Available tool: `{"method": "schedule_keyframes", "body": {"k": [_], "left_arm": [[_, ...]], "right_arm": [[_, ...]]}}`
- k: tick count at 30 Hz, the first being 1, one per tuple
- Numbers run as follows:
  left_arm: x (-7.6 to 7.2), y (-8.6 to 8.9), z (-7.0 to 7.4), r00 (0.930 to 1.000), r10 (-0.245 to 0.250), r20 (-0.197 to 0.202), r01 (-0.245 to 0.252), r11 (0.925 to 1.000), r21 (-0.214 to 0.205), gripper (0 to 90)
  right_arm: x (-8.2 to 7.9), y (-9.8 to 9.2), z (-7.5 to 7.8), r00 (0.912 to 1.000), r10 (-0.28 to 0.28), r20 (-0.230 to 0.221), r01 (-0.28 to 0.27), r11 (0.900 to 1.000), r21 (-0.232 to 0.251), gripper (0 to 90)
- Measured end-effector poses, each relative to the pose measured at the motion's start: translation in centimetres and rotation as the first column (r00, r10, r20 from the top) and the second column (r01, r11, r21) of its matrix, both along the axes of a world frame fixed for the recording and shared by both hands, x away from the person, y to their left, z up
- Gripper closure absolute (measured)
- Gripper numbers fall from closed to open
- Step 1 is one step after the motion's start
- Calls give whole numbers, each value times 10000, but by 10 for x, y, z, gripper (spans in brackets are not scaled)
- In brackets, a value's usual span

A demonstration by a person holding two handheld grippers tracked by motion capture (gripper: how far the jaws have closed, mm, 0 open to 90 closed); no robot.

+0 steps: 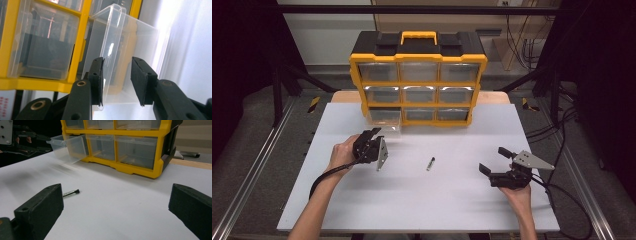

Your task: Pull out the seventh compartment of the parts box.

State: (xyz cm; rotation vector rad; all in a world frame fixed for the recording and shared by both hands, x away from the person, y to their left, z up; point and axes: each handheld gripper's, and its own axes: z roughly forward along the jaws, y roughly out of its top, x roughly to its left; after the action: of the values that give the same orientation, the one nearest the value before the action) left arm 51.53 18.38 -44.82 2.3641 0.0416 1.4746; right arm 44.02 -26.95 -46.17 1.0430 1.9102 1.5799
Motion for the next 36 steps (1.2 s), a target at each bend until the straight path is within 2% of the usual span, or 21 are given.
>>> {"method": "schedule_keyframes", "body": {"k": [3,6,9,10,13,15,19,21,22,23,25,28,30,34,36], "left_arm": [[-2,1,3,9997,25,-262,-40,9982,-603,606],[-2,2,7,9985,134,-533,-200,9918,-1261,578],[-3,5,12,9958,197,-892,-368,9801,-1951,565],[-4,6,13,9946,180,-1019,-413,9721,-2309,559],[-5,7,17,9919,131,-1260,-490,9568,-2865,537],[-6,9,20,9875,150,-1567,-674,9399,-3349,516],[-7,11,25,9822,95,-1874,-868,9085,-4088,493],[-8,13,28,9782,141,-2071,-1085,8851,-4526,465],[-8,13,28,9773,158,-2115,-1139,8801,-4609,448],[-9,14,29,9753,182,-2199,-1246,8680,-4808,439],[-9,15,31,9719,195,-2344,-1397,8497,-5084,418],[-11,17,34,9661,154,-2578,-1577,8259,-5413,384],[-12,18,35,9625,60,-2714,-1659,8042,-5707,364],[-14,22,38,9548,-179,-2966,-1830,7509,-6346,312],[-15,24,39,9501,-252,-3111,-1953,7295,-6555,280]], "right_arm": [[0,0,0,10000,1,2,-1,10000,2,4],[0,0,0,10000,3,40,-3,10000,4,4],[0,0,1,10000,11,56,-11,10000,10,5],[0,0,1,10000,13,55,-13,10000,14,5],[0,0,1,10000,21,30,-22,10000,29,5],[0,0,1,10000,20,11,-20,10000,15,5],[0,0,1,10000,18,22,-18,10000,45,4],[0,0,1,10000,17,24,-17,10000,39,5],[0,0,1,10000,16,20,-16,10000,36,5],[0,0,1,10000,17,14,-17,10000,37,5],[0,0,1,10000,18,12,-18,10000,41,4],[0,-1,1,10000,10,16,-11,10000,41,4],[0,-1,1,10000,8,7,-9,10000,40,5],[0,0,1,10000,10,0,-10,10000,32,5],[0,-1,1,10000,-7,31,7,10000,2,5]]}}
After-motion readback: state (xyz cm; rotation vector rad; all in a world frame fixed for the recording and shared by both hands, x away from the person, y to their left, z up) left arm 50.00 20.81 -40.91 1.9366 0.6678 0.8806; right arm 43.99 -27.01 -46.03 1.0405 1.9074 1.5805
